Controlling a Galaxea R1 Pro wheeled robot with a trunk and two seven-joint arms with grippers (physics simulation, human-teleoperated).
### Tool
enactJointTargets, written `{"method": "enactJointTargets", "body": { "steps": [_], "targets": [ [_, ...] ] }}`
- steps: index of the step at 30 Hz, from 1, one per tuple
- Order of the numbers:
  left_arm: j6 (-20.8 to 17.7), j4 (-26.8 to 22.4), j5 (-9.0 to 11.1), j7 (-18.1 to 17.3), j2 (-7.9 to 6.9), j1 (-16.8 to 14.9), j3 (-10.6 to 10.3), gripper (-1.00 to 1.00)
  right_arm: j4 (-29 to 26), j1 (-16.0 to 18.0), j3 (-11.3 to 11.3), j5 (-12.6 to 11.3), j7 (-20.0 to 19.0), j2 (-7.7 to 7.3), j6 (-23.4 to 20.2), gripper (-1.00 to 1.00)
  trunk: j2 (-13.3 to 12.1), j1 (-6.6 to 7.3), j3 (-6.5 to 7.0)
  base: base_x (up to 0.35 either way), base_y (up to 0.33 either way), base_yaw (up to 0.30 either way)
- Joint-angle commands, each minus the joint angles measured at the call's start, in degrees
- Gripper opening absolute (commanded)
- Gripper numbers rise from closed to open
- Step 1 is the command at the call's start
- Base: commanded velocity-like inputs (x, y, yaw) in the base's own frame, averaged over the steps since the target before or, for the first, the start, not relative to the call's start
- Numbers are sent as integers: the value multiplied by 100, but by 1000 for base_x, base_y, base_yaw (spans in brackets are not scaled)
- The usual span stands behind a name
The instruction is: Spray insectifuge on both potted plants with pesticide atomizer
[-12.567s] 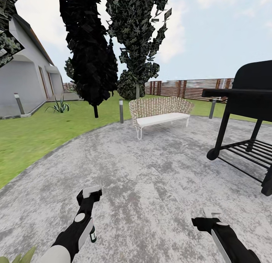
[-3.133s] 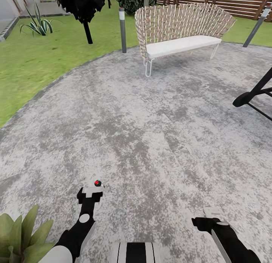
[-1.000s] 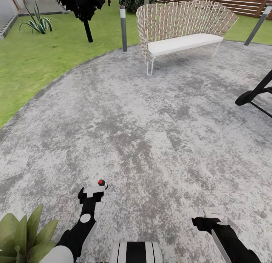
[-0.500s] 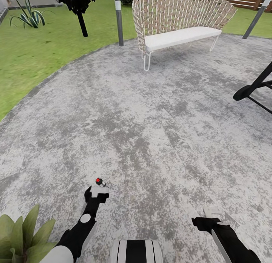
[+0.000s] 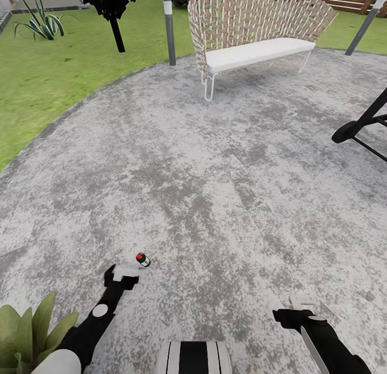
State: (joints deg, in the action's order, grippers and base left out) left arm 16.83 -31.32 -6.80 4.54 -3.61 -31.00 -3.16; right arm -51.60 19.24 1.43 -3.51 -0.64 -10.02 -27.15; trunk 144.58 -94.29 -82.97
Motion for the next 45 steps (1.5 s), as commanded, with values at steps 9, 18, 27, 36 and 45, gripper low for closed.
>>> {"method": "enactJointTargets", "body": {
  "steps": [9, 18, 27, 36, 45],
  "targets": [
    [11, -31, -58, 47, -53, -2, -35, 100, -8, 1, 7, -35, -7, 0, -27, 100, 1, 1, -3, 0, 0, 0],
    [10, -53, -59, 47, -30, -2, -41, 100, -8, 1, 7, -35, -7, 0, -27, 100, 1, 1, -3, 0, 0, 0],
    [10, -61, -64, 45, 20, -2, -44, 100, -8, 1, 14, -35, -7, -5, -28, 100, 7, -9, -109, 0, 0, 0],
    [6, -59, -67, 47, 95, -2, -45, 100, -8, 1, 11, -35, -7, -5, -28, 100, 8, -12, -153, 0, 0, 0],
    [9, -58, -60, 47, 98, -3, -52, 100, -8, 1, 12, -35, -7, 0, -27, 100, 8, -12, -153, 0, 0, 0]
  ]
}}
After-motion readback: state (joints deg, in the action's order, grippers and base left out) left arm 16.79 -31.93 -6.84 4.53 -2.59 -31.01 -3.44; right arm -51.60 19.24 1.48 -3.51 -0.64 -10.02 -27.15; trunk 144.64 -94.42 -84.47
